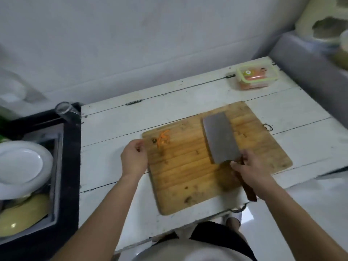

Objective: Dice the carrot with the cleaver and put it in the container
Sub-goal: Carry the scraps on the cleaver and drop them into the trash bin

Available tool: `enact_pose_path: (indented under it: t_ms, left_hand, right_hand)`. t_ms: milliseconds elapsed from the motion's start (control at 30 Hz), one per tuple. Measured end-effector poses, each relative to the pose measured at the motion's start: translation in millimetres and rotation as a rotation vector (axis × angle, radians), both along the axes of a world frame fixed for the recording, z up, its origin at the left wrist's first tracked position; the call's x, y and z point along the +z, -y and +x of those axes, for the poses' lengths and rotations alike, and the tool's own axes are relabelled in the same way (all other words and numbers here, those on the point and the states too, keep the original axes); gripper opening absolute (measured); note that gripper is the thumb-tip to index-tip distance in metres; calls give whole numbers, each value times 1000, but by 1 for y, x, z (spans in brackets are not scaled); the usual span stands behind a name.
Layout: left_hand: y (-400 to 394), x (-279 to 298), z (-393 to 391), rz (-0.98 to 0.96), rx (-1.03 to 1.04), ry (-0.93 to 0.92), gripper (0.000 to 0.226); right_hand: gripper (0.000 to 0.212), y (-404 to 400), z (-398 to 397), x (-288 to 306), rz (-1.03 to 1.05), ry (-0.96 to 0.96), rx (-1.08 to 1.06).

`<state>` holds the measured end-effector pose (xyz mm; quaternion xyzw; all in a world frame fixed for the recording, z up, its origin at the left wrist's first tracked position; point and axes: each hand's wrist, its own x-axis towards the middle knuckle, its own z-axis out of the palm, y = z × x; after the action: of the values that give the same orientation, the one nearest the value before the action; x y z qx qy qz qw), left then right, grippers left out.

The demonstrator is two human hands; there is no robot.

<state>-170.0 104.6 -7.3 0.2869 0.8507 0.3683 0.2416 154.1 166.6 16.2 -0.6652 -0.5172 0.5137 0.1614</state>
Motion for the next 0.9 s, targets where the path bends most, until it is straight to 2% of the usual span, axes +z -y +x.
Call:
enact_pose_path:
  t_ms: [33,200,300,433,633,800,900]
  left_hand:
    - [-1,2,-9,-24,-56,-4,27]
    - [-17,10,-20,-150,-246,104,39]
    - [-32,16,-19,-160,-219,184,35]
    - [-39,17,-15,-148,-213,234,33]
    - [-44,14,-12,-104,-285,343,43]
    - [-45,4,-26,-106,-412,359,42]
    - [-45,6,-30,-74,-461,444,43]
  right_hand:
    - [14,17,-12,-6,-8,-49,-82]
    - [22,61,-60,-27,169,169,-226]
    - [40,58,-93,-27,158,236,-199]
    - [41,58,-136,-25,163,253,-62]
    - [45,76,-178,-30,173,171,-68]
    - [47,75,-174,-28,128,41,-94]
    - [46,73,-168,-28,56,-74,-136]
